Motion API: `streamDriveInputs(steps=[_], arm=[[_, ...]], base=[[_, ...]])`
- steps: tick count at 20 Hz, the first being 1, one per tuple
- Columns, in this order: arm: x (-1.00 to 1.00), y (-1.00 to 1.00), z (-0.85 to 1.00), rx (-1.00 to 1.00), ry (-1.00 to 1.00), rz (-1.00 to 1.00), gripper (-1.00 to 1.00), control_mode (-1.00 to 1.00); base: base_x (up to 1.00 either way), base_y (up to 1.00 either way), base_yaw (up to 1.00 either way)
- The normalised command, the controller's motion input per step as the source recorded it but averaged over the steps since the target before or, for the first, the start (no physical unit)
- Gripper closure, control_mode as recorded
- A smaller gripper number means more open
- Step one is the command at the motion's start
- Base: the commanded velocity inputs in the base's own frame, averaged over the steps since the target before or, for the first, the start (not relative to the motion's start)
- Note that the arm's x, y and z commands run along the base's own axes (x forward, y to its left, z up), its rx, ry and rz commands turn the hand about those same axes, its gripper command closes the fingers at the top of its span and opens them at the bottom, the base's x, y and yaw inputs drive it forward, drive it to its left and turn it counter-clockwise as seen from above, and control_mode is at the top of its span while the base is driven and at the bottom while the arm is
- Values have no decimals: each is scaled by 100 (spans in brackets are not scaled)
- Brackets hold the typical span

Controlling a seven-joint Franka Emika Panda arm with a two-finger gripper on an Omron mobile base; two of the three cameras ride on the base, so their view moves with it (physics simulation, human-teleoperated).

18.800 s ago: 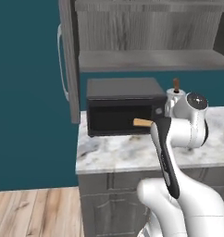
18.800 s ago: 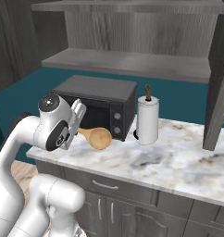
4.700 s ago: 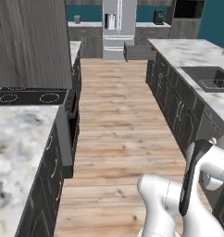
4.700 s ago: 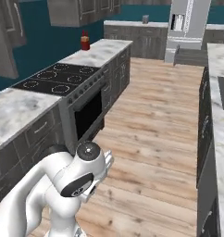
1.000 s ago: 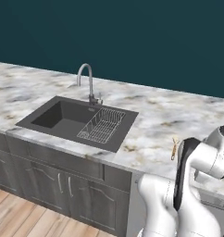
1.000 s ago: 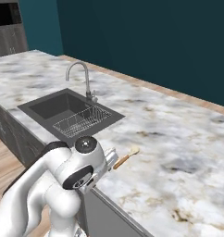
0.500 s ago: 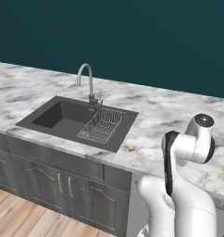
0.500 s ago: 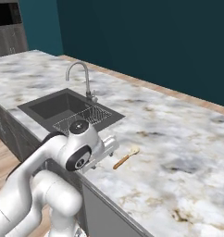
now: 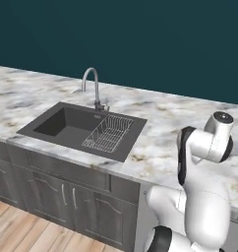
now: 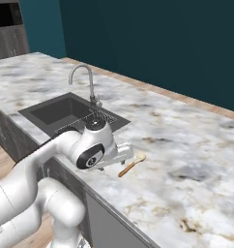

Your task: Organize the utensils by type. Pick up the wooden spoons from the counter and place them in the open cabinet. Then pick up the metallic utensils from the counter and place them in the open drawer.

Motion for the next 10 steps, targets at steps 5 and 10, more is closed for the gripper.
streamDriveInputs(steps=[5,10], arm=[[7,-14,1,42,0,-63,-100,-100],[14,0,0,12,-3,-25,-100,-100]], base=[[0,0,0],[0,0,0]])
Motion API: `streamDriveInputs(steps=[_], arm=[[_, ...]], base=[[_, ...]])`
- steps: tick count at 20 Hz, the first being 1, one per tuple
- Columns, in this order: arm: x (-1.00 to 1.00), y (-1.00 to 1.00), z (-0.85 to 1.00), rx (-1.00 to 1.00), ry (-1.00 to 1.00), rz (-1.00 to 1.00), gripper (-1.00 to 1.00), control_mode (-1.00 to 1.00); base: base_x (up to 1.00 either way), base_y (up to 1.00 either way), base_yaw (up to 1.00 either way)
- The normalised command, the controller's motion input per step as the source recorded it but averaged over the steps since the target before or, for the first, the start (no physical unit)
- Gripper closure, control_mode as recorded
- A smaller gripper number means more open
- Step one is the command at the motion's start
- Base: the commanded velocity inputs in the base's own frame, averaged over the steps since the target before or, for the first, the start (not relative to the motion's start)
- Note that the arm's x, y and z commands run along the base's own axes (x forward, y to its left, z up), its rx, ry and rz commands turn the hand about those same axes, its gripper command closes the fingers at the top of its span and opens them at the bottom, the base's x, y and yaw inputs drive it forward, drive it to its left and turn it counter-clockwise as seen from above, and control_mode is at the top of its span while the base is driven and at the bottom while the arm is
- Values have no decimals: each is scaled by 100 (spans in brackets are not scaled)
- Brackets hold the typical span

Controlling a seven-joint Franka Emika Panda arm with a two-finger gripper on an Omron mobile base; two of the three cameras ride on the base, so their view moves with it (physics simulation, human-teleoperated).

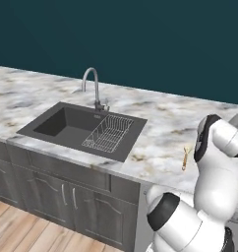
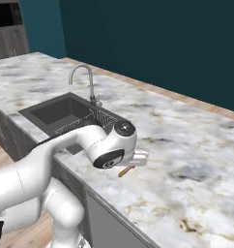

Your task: Organize the utensils by type. Pick up the wooden spoons from the counter and place them in the open cabinet. Then pick up the metallic utensils from the counter and place them in the open drawer.

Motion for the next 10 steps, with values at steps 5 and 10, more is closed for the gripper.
streamDriveInputs(steps=[5,10], arm=[[2,0,0,-17,0,26,-100,-100],[4,0,0,-30,1,53,-100,-100]], base=[[0,0,0],[0,0,0]])
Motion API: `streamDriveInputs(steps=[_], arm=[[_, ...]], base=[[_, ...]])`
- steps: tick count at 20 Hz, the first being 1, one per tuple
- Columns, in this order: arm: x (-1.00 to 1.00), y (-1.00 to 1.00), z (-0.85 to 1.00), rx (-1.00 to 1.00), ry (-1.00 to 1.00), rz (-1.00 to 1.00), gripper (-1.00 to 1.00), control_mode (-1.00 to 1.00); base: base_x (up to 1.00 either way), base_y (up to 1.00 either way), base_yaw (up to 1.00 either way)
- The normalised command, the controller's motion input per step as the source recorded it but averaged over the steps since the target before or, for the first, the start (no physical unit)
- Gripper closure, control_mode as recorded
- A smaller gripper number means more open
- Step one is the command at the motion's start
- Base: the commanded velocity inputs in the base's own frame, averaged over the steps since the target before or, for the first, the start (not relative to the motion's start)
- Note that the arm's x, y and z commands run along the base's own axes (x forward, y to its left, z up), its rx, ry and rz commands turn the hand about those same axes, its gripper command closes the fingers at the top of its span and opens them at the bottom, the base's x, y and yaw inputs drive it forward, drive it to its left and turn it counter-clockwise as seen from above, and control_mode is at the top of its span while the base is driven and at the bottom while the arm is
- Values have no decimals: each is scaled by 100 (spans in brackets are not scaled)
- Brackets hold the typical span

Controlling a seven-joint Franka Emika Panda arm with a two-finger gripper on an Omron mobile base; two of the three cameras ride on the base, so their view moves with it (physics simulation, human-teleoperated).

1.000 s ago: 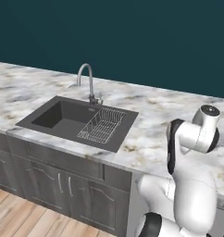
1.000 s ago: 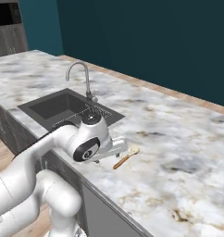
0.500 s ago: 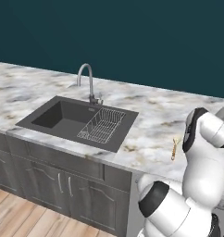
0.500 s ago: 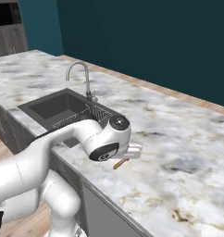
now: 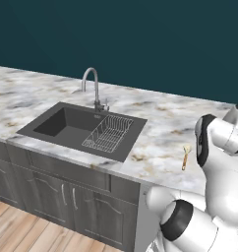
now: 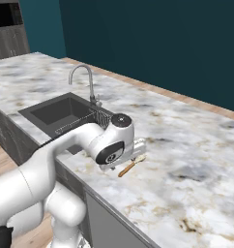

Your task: Organize the utensils by type. Pick up the wooden spoons from the counter and place them in the open cabinet. Then pick up the metallic utensils from the counter and place them in the open drawer.

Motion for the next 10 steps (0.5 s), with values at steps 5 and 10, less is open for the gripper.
streamDriveInputs(steps=[5,10], arm=[[0,0,4,-42,11,65,-100,-100],[0,-5,7,-34,17,71,-100,-100]], base=[[0,0,0],[0,0,0]])
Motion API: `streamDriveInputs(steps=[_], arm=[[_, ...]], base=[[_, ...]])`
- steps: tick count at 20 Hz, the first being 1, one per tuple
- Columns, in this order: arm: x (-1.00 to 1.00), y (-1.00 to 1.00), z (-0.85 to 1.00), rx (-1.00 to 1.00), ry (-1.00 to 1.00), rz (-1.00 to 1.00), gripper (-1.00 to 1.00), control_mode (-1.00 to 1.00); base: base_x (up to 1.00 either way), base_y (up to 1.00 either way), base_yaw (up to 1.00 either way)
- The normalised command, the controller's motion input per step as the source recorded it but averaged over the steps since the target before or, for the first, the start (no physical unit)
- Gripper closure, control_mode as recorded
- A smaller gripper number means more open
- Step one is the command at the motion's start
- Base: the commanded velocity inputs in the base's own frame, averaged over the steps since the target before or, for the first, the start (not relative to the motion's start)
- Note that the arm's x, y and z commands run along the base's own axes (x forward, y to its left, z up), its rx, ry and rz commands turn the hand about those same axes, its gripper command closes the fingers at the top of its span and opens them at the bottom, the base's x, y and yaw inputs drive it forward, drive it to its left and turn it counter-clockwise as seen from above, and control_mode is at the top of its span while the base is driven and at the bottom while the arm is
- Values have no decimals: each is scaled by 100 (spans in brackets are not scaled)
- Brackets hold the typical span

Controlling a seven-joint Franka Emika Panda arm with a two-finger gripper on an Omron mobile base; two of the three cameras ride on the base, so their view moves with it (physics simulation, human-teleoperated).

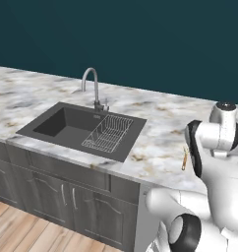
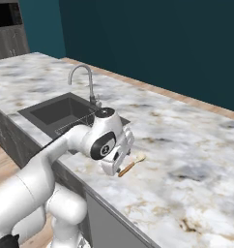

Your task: Organize the utensils by type. Pick up the wooden spoons from the counter and place them in the open cabinet. Then pick up the metallic utensils from the counter and place them in the open drawer.

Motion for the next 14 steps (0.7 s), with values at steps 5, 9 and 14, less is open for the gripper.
streamDriveInputs(steps=[5,9,14], arm=[[-9,-2,0,-21,22,85,-100,-100],[-8,0,0,-12,29,90,-100,-100],[4,0,0,-3,40,82,-100,-100]], base=[[0,0,0],[0,0,0],[0,0,0]])
